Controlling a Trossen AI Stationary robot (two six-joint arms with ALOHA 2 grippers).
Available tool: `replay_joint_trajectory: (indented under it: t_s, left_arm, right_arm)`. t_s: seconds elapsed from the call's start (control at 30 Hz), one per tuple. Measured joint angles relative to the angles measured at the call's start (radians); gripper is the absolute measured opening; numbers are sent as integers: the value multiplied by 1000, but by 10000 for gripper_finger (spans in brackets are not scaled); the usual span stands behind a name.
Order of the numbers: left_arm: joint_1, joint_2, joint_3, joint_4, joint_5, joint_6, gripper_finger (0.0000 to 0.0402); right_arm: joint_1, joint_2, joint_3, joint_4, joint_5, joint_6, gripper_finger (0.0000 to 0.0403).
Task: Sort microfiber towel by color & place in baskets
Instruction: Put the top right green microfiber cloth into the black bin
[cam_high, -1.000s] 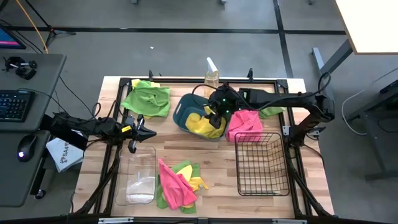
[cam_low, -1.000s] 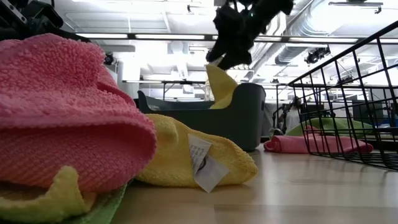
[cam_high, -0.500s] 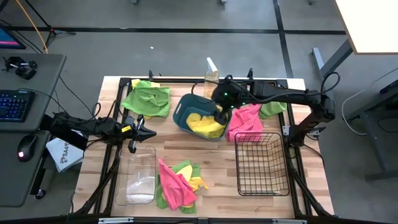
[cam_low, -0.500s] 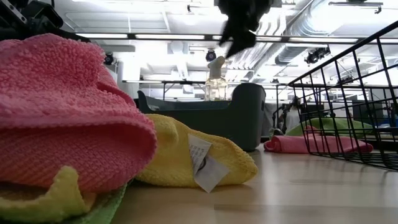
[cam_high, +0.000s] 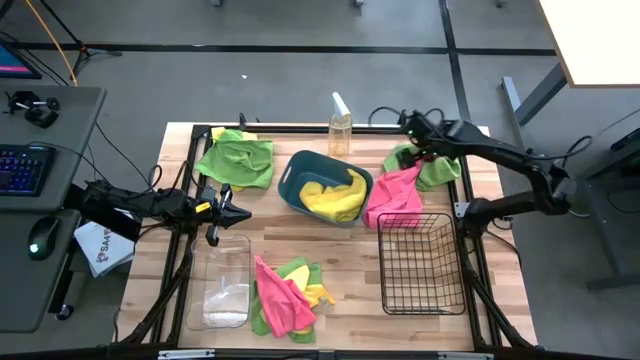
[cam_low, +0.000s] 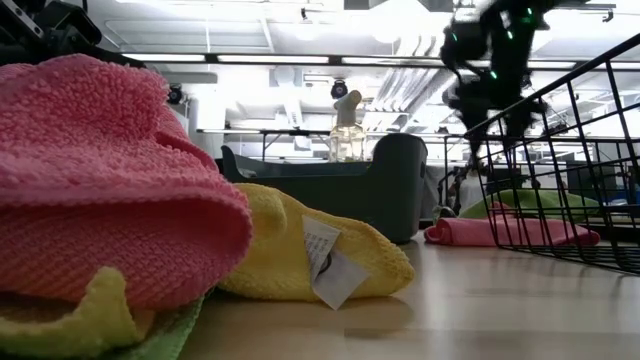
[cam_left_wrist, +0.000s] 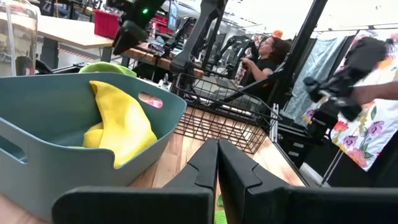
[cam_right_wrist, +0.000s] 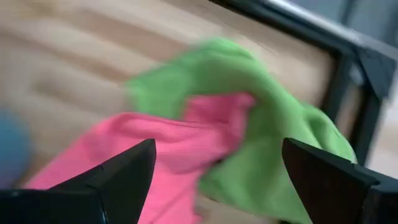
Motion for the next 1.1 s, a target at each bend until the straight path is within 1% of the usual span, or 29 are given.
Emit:
replay_joint_trajectory:
  t_s: [0.13, 0.27, 0.33, 0.4, 0.47, 0.6, 0.67, 0.73, 0.8, 0.87, 0.97, 1.0, 1.1]
  left_arm:
    - [0, 0, 0, 0, 0, 0, 0]
    - [0, 0, 0, 0, 0, 0, 0]
    - [0, 0, 0, 0, 0, 0, 0]
    - [0, 0, 0, 0, 0, 0, 0]
    - [0, 0, 0, 3, 0, 0, 0]
    - [0, 0, 0, 2, 0, 0, 0]
    - [0, 0, 0, 2, 0, 0, 0]
    - [0, 0, 0, 2, 0, 0, 0]
    - [0, 0, 0, 1, 0, 0, 0]
    - [0, 0, 0, 1, 0, 0, 0]
    - [0, 0, 0, 1, 0, 0, 0]
    - [0, 0, 0, 1, 0, 0, 0]
    - [0, 0, 0, 1, 0, 0, 0]
  right_arm:
    - [-150, 22, -57, -11, 20, 25, 346]
    - [-243, 88, -74, -5, 36, 23, 346]
    - [-235, 117, -67, 18, 63, 45, 346]
    - [-232, 150, -65, 56, 63, 35, 346]
    - [-241, 185, -66, 53, 66, 28, 346]
    - [-249, 252, -66, 40, 109, 24, 345]
    - [-240, 270, -66, 45, 127, 25, 335]
    - [-241, 289, -66, 51, 129, 12, 308]
    - [-242, 303, -66, 53, 131, -12, 260]
    - [-241, 311, -66, 43, 129, -35, 187]
    - [-232, 295, -66, 42, 112, -68, 47]
    - [-225, 275, -65, 40, 108, -84, 25]
    - [-192, 193, -23, -19, 135, -76, 24]
